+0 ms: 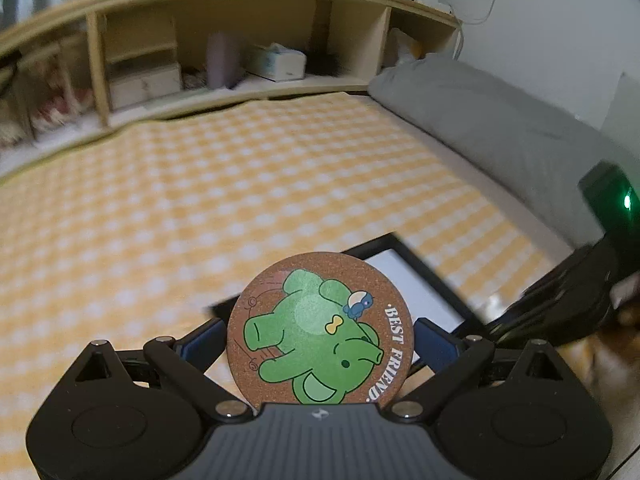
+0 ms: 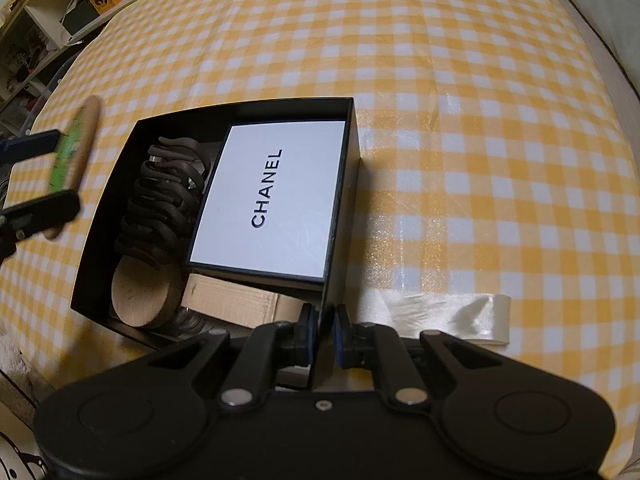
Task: Organize rigid objects
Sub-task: 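Carry the cork coaster over the black box onto the CHANEL box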
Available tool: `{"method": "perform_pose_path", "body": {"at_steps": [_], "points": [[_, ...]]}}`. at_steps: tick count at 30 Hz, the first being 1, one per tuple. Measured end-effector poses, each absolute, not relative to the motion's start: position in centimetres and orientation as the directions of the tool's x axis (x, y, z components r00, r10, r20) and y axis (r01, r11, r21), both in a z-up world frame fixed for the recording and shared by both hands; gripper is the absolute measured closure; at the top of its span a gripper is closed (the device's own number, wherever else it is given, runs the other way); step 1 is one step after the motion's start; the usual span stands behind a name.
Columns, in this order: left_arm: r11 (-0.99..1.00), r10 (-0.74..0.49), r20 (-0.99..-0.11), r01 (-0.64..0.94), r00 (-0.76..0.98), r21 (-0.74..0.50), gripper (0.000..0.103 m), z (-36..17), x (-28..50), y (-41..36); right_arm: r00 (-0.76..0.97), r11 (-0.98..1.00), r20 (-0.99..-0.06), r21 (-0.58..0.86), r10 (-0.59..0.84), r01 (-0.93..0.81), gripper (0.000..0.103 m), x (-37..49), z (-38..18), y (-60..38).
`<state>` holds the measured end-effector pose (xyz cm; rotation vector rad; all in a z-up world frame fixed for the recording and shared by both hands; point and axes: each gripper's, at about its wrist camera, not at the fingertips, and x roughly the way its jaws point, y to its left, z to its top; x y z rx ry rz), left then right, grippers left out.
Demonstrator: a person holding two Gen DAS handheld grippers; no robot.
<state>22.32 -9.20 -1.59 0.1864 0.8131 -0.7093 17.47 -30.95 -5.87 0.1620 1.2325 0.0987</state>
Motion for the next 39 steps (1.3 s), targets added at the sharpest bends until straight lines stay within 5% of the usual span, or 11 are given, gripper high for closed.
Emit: {"method": "perform_pose_path", "body": {"at_steps": [11, 39], "points": [[0.799, -0.508, -0.779, 0.539, 0.368, -0.267, 0.005, -4.3, 24.1, -15.5, 0.33, 0.984, -0.93, 0.176, 0.162, 0.013, 0.093, 17.5, -5.9, -30.9], [0.855, -0.452, -0.797, 0.45, 0.401, -0.258, 0.0, -3.4, 23.5, -15.3, 0.33, 0.984, -0.93, 0.18, 0.164, 0.017, 0.093, 17.4, -6.0, -31.1]]}}
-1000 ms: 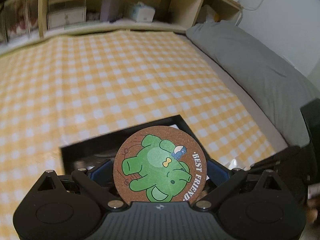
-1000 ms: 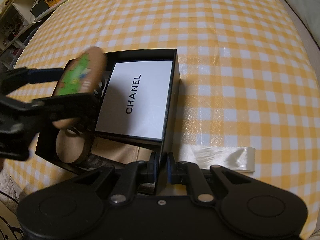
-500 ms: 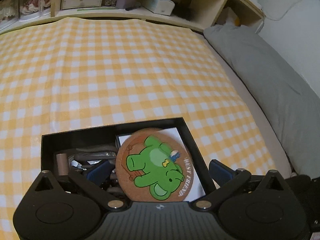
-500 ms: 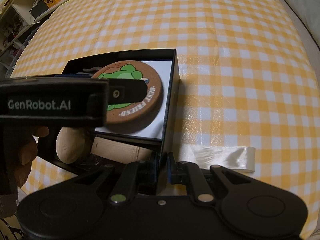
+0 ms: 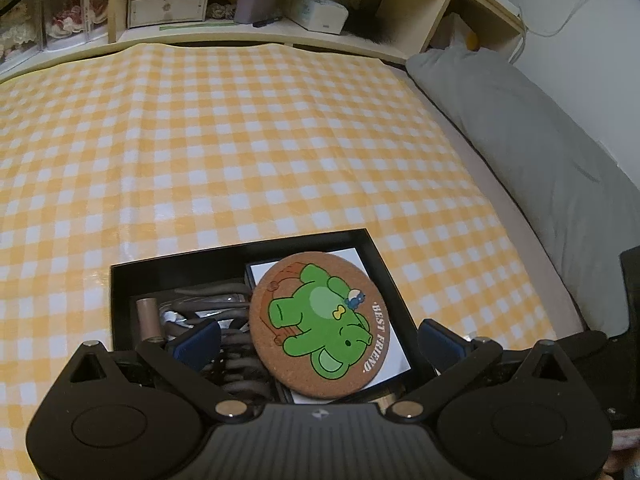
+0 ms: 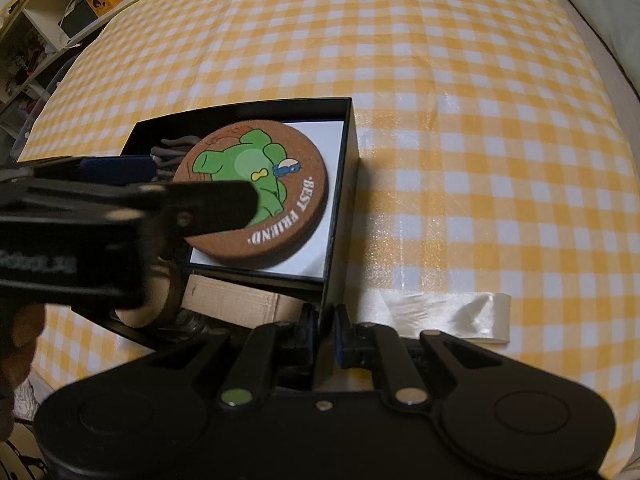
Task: Organize rigid objects
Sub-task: 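Carry the cork coaster over the black box onto the CHANEL box, then lower the coaster onto the CHANEL box and open the left gripper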
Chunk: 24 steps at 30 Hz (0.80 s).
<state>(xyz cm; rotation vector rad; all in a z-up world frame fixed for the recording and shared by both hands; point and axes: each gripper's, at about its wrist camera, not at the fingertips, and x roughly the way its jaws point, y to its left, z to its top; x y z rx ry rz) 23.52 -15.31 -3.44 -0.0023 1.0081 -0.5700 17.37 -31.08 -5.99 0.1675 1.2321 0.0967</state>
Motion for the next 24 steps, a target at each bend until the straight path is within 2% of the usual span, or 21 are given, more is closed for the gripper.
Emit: {"method": "perform_pose_path", "body": {"at_steps": [6, 7, 8, 11, 13, 18, 19, 24], "points": [[0.862, -0.454, -0.78, 0.433, 0.431, -0.263, 0.002, -1.9, 22.6, -14.1, 0.333, 0.983, -0.928, 0.184, 0.166, 0.022, 0.093, 17.3, -6.0, -31.2], [0.861, -0.461, -0.772, 0.431, 0.437, -0.27, 0.009, -1.8, 22.5, -14.0, 0.334, 0.983, -0.928, 0.182, 0.165, 0.022, 0.093, 17.2, -6.0, -31.1], [0.859, -0.468, -0.769, 0.429, 0.435, -0.28, 0.021, -1.9, 22.6, -13.9, 0.334, 0.983, -0.928, 0.18, 0.163, 0.021, 0.093, 17.2, -6.0, -31.2], [0.866, -0.462, -0.794, 0.394, 0.394, -0.308, 0.041, -2.9, 23.3, -14.4, 0.335, 0.984, -0.929, 0.176, 0.16, 0.019, 0.093, 17.2, -5.9, -31.1], [0.873, -0.454, -0.804, 0.372, 0.385, -0.315, 0.049, -3.6, 23.6, -14.5, 0.335, 0.984, -0.929, 0.177, 0.16, 0.02, 0.093, 17.1, -5.8, -31.1], [0.883, -0.434, -0.799, 0.372, 0.415, -0.286, 0.053, -4.1, 23.9, -14.9, 0.335, 0.984, -0.929, 0.177, 0.159, 0.022, 0.093, 17.3, -5.8, -31.0], [0.877, -0.446, -0.798, 0.376, 0.406, -0.299, 0.057, -4.1, 24.0, -15.0, 0.334, 0.984, -0.929, 0.178, 0.16, 0.022, 0.093, 17.3, -5.8, -31.0], [0.875, -0.443, -0.799, 0.39, 0.406, -0.287, 0.058, -4.2, 23.8, -15.4, 0.334, 0.984, -0.929, 0.178, 0.16, 0.024, 0.093, 17.2, -5.8, -30.9]]}}
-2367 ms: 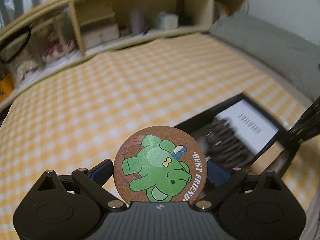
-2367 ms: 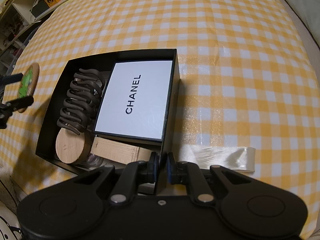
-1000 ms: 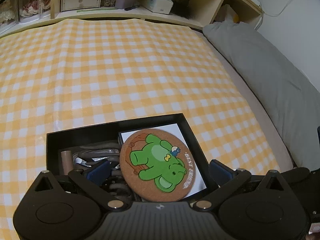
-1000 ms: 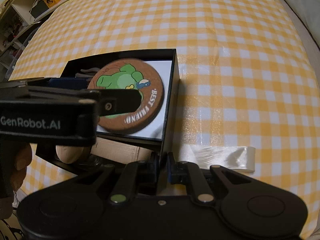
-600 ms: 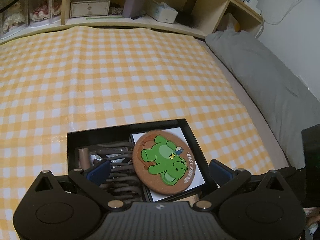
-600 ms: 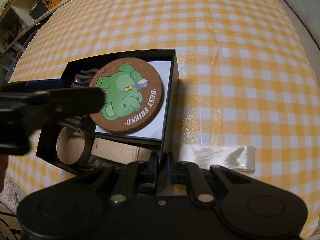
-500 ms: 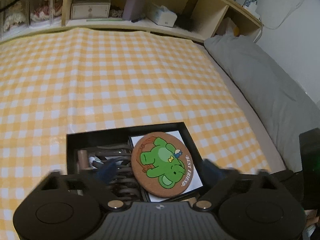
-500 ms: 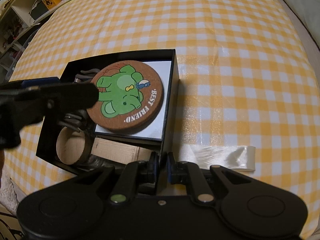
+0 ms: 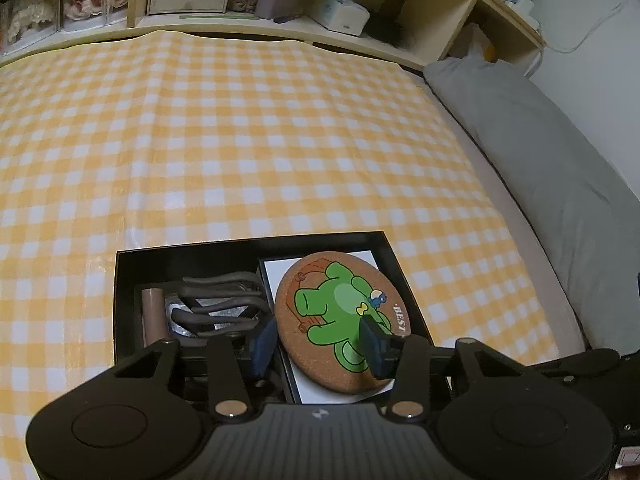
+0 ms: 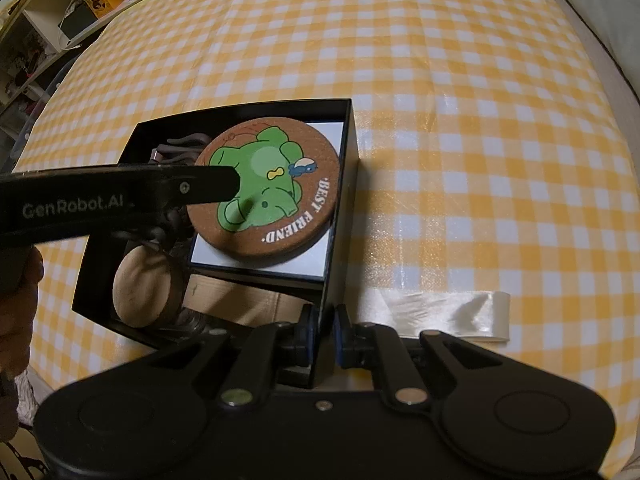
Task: Organize rigid objects
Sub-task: 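Lower the coaster onto the CHANEL box and open the left gripper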
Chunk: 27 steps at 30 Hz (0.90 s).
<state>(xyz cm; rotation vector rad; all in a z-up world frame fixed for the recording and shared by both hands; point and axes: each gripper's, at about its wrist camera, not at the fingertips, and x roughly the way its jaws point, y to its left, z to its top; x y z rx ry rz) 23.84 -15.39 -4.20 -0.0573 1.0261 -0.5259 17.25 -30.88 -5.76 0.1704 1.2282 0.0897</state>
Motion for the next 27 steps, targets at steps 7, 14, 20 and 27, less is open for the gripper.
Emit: {"method": "perform_pose_path", "body": {"at_steps": [7, 14, 20, 27], "points": [[0.883, -0.417, -0.804, 0.4, 0.425, -0.246, 0.057, -4.1, 24.0, -15.0, 0.335, 0.984, -0.929, 0.179, 0.161, 0.024, 0.093, 17.3, -5.7, -30.8], [0.899, -0.394, -0.812, 0.362, 0.431, -0.244, 0.056, -4.3, 24.3, -13.9, 0.336, 0.984, -0.928, 0.178, 0.16, 0.024, 0.093, 17.3, -5.8, -30.9], [0.894, -0.406, -0.81, 0.367, 0.423, -0.257, 0.051, -3.7, 23.9, -14.2, 0.336, 0.984, -0.928, 0.179, 0.16, 0.025, 0.093, 17.3, -5.8, -30.8], [0.879, -0.417, -0.799, 0.416, 0.433, -0.233, 0.019, -2.1, 22.2, -14.9, 0.336, 0.984, -0.928, 0.179, 0.161, 0.025, 0.093, 17.3, -5.8, -30.8]]}}
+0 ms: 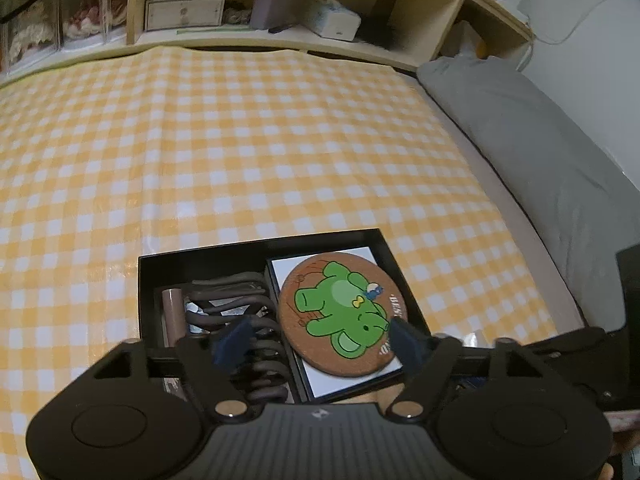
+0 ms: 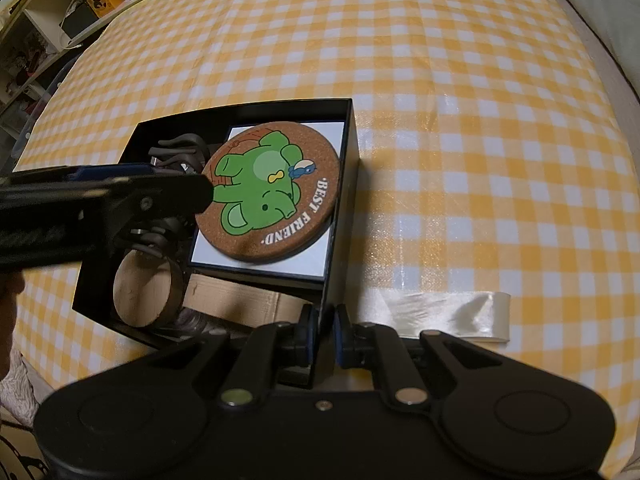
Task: Organize rigid objects
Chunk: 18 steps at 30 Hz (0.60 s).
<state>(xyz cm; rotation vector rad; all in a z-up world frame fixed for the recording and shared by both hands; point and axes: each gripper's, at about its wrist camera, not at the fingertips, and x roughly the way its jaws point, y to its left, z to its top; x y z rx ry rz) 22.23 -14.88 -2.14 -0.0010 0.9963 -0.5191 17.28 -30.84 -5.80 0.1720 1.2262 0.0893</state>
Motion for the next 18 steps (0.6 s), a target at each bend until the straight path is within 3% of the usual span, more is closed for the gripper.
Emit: {"method": "perform_pose_path", "body": {"at_steps": [2, 8, 18], "points": [[0.879, -0.416, -0.794, 0.421, 0.442, -0.226, 0.011, -1.7, 21.8, -14.8, 0.337, 0.983, -0.928, 0.18, 0.161, 0.026, 0.093, 17.3, -5.8, -30.8], [0.893, -0.396, -0.788, 0.398, 0.471, -0.211, 0.0, -0.3, 20.8, -13.9, 0.337, 0.984, -0.928, 0.178, 0.16, 0.023, 0.093, 17.3, -5.8, -30.8], [0.918, -0.365, -0.762, 0.344, 0.535, -0.198, 0.0, 2.1, 18.0, -11.1, 0.394, 0.982, -0.905, 0.187, 0.162, 0.025, 0.092, 15.8, -2.3, -31.0]]}}
